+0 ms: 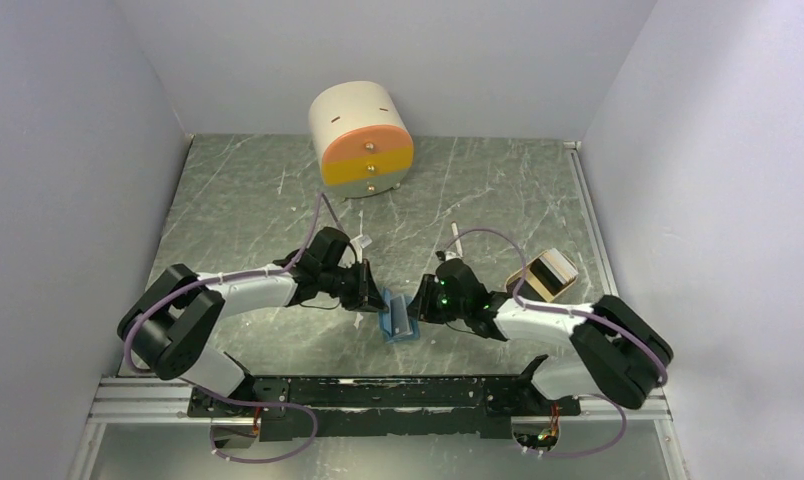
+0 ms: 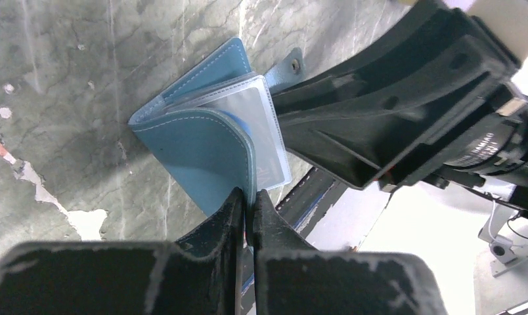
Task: Put the credit cards into the card holder
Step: Turn over the card slot in the card holder, then pick up the credit card from the storage box.
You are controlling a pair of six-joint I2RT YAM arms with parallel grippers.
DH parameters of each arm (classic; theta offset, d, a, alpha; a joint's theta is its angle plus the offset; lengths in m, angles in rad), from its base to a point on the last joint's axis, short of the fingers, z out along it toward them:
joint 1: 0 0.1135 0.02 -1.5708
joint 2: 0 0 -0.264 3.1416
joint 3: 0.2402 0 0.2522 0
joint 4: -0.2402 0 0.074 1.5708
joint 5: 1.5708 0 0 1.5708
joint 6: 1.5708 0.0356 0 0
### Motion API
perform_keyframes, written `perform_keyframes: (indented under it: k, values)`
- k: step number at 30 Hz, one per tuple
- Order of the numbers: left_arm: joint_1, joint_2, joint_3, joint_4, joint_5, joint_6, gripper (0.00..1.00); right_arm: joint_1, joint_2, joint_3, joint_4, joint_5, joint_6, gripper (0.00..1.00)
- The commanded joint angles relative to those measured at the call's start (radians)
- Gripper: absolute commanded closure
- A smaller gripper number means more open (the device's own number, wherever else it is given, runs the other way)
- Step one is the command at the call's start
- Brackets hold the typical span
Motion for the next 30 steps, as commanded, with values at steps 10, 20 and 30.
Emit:
perform_keyframes:
  k: [10,20,30]
  values:
    - [-0.008,0.0,0.023,-0.078,-0.045,0.073,0.91,0.001,-0.328,0.155,-0.415,0.262,-0.145,0.54]
    - [0.073,-0.082,-0.038,-0.067,0.042,0.086,0.85,-0.048,-0.243,0.433,-0.682,0.57,-0.436,0.5]
    - [0.105,-0.108,-0.032,-0.113,0.09,0.151,0.72,-0.213,-0.204,0.481,-0.618,0.572,-0.938,0.5]
